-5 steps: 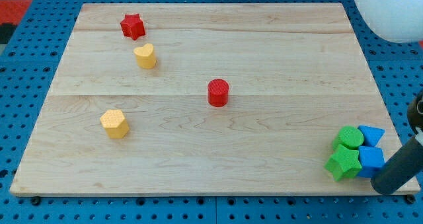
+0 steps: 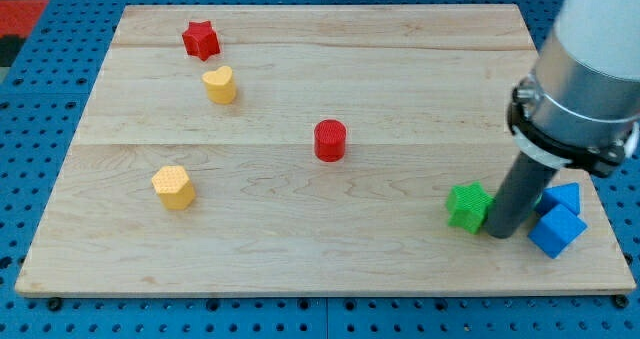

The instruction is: Place the green star to the top right of the red circle

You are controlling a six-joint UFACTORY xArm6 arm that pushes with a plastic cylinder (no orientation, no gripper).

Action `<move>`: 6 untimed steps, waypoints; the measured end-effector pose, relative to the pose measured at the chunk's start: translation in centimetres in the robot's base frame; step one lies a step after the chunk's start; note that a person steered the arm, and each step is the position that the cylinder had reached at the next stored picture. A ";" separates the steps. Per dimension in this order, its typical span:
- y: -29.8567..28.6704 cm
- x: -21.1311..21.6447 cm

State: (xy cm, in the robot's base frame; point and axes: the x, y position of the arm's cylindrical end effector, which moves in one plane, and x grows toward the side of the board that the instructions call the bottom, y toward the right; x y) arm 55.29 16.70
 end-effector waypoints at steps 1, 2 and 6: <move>-2.4 -1.7; -5.3 -3.3; -10.5 -10.9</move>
